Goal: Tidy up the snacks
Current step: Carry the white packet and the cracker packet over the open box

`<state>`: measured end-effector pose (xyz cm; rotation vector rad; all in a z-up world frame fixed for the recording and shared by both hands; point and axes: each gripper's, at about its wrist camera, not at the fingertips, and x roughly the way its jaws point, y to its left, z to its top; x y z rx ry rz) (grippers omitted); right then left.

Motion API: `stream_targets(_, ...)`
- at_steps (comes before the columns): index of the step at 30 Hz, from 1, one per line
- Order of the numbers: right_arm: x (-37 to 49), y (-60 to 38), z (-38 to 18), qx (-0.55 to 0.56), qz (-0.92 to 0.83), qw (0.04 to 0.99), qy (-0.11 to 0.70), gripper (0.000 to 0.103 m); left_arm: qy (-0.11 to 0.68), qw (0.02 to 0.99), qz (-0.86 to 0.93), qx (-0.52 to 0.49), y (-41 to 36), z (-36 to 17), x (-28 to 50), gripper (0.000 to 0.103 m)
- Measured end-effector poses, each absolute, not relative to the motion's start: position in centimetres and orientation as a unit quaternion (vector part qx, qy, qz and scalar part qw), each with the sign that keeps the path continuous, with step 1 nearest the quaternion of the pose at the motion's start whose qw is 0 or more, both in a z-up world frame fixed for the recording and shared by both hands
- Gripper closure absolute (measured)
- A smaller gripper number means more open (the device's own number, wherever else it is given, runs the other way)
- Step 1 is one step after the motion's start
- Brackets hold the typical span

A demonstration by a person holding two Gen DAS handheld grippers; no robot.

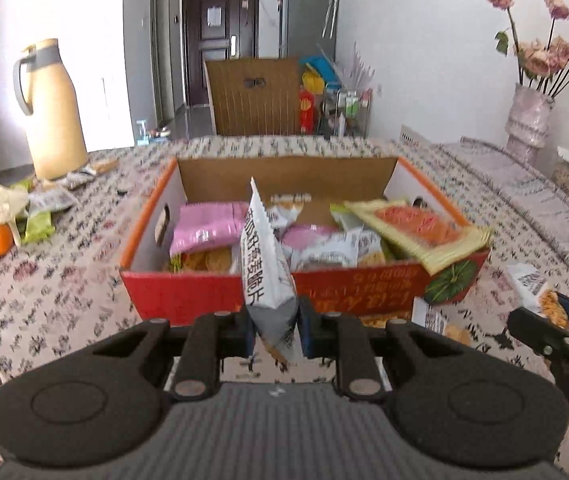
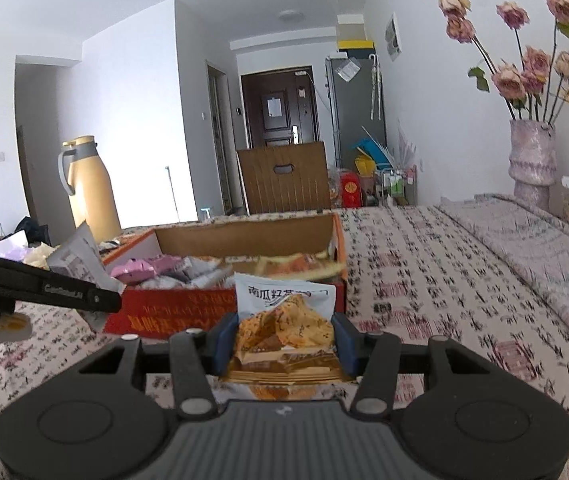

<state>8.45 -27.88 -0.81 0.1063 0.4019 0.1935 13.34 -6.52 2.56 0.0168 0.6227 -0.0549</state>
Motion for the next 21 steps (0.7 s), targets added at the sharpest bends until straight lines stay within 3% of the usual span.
stream_targets(21, 19.0, -23.4, 2.6, 0.019, 0.098, 0.979, 0.178, 0.053, 0.25, 0.968, -0.005, 0.003, -5.4, 5.4, 20.3, 0.082)
